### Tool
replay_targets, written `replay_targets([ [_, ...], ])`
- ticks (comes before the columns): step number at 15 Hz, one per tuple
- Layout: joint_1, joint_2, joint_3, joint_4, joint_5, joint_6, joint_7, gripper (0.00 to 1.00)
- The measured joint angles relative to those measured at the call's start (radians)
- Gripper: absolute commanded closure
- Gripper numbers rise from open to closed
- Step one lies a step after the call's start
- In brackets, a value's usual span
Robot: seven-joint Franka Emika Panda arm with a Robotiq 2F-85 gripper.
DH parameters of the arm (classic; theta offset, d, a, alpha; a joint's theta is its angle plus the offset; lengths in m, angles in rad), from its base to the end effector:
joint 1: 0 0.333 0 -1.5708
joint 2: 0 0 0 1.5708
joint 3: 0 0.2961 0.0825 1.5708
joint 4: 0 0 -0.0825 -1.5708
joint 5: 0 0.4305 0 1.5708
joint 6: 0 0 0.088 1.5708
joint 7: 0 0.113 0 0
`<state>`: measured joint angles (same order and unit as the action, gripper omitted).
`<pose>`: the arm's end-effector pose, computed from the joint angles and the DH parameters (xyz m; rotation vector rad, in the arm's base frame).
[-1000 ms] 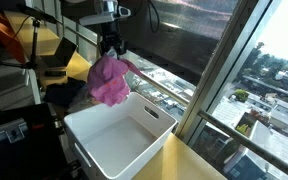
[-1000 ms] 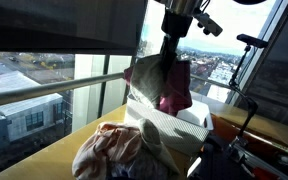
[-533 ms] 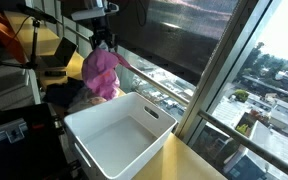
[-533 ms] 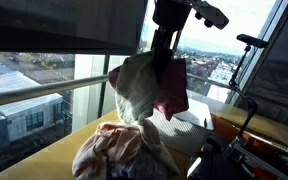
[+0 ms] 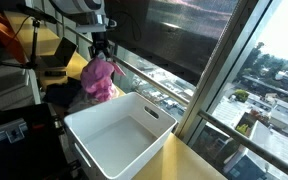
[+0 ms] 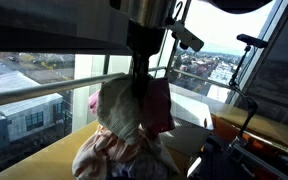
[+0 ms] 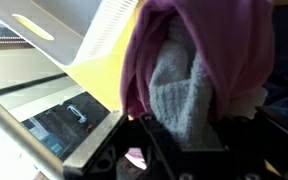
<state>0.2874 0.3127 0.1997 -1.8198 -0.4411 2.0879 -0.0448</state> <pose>0.5997 0.2850 0.3200 2.6276 1.0351 0.0539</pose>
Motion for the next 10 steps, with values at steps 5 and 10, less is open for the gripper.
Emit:
replay_targets([
  [5, 0.006, 0.171, -0.006, 0.165, 0.008, -0.068, -0.001, 0.96],
  [10, 0.008, 0.318, -0.012, 0.285, 0.057, -0.142, -0.001, 0.96],
])
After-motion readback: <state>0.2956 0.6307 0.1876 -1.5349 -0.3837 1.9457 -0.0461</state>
